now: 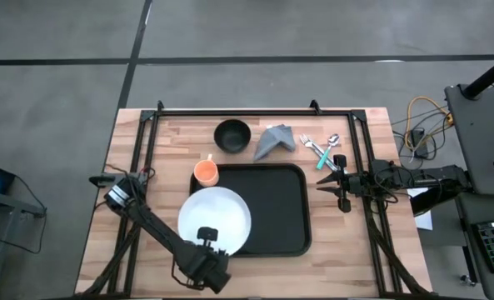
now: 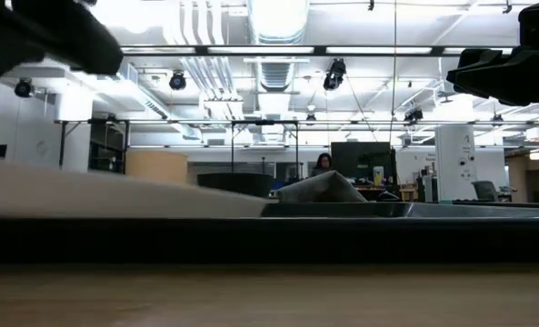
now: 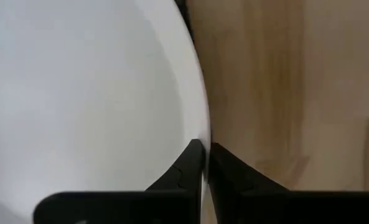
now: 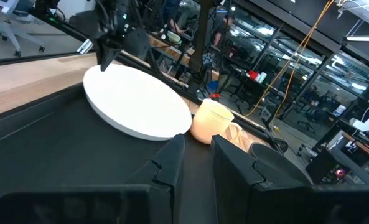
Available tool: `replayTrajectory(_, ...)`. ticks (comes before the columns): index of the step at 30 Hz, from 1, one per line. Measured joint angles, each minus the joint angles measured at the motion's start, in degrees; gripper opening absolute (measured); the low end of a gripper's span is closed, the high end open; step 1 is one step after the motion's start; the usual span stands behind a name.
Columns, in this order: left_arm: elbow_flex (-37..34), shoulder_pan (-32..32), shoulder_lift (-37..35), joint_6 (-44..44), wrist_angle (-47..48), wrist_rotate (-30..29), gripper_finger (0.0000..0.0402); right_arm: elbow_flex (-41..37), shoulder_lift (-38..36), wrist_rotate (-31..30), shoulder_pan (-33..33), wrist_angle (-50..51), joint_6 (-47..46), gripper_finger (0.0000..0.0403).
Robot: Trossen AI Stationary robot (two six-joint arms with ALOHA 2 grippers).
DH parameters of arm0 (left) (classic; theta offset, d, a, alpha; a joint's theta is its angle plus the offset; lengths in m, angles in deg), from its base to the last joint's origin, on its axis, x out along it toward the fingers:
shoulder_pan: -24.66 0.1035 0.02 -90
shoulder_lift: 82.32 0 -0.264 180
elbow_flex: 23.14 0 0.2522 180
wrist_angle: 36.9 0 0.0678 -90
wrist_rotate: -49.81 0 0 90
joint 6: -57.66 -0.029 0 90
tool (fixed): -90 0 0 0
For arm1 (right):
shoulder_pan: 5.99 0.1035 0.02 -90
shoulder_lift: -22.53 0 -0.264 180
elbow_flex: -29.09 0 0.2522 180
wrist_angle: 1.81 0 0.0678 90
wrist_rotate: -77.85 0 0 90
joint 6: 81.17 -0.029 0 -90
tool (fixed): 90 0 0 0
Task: Set up tray
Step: Put the white plate on the left side of the black tray
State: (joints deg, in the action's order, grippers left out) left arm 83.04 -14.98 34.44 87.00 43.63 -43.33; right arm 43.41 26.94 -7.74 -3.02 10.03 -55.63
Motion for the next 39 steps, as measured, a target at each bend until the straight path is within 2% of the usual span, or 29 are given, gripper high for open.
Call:
replayTrajectory(6, -2.1, 1.3, 0.0, 0.7, 0.1, 0.9, 0.0004, 0.0, 0.0, 0.0, 0.0, 0.0, 0.0, 0.0068)
replayTrajectory(17, -1.5, 1.8, 0.0, 0.8, -0.3, 0.9, 0.0076, 0.0, 0.1, 0.0, 0.0, 0.0, 0.0, 0.0068)
replayTrajectory(24, -1.4, 1.9, 0.1, -0.1, -1.8, -0.2, 0.0085, 0.0, 0.1, 0.0, 0.0, 0.0, 0.0, 0.0068)
replayTrajectory(31, -1.4, 1.9, 0.1, -0.3, -1.9, -0.2, 0.0077, 0.0, 0.0, 0.0, 0.0, 0.0, 0.0, 0.0068)
replayTrajectory(37, -1.4, 1.9, 0.1, -0.3, -2.2, -0.4, 0.0012, 0.0, 0.0, 0.0, 0.0, 0.0, 0.0, 0.0068)
replayTrajectory(39, -1.4, 2.1, 0.1, -0.3, -2.2, -0.4, 0.0007, 0.0, 0.0, 0.0, 0.0, 0.0, 0.0, 0.0068)
